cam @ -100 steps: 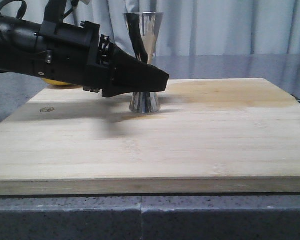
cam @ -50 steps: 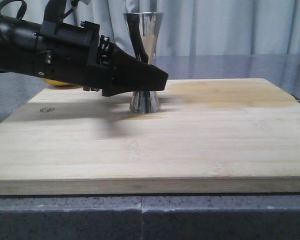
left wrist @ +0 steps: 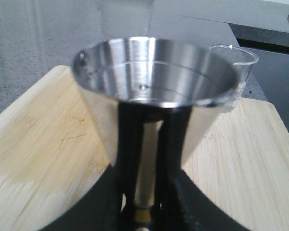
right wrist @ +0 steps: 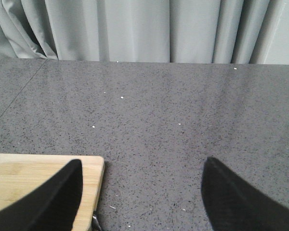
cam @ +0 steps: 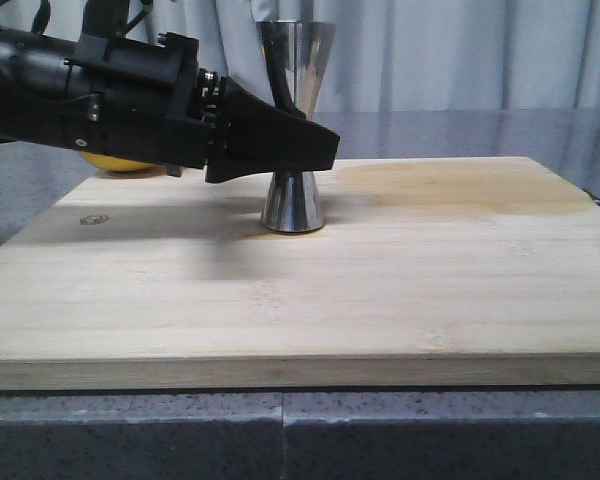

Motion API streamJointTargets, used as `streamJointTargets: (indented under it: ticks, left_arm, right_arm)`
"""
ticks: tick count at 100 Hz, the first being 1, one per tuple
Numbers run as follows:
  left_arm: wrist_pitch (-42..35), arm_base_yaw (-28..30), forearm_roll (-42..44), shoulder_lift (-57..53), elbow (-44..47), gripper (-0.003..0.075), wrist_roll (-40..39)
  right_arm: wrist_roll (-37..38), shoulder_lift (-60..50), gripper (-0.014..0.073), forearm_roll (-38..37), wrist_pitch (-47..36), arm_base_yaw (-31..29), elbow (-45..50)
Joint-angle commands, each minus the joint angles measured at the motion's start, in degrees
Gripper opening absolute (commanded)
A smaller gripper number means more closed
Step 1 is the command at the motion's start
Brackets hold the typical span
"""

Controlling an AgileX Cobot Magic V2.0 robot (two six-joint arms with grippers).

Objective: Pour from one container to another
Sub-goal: 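Close the left gripper on the jigger's waist and lift it, then move the right gripper down around the glass beaker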

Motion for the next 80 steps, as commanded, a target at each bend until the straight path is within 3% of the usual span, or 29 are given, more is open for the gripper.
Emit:
streamJointTargets:
  ticks: [1, 48, 80]
  left_arm:
    - [5.8, -0.4, -4.5, -2.4, -1.6, -0.0020, 0.2]
    - [9.1, -0.4, -4.5, -3.1, -1.6, -0.0019, 0.0]
    - [9.1, -0.4, -4.5, -6.6, -1.6, -0.0019, -2.8]
  right_arm:
    - [-0.4, 0.0, 0.0474, -0.7, -4.0, 0.0, -2.2]
    - [-0.4, 0.0, 0.0474, -2.3, -2.7, 0.0, -2.2]
    - [-0.4, -0.8, 0.0474, -3.1, 6.5, 0.0, -2.2]
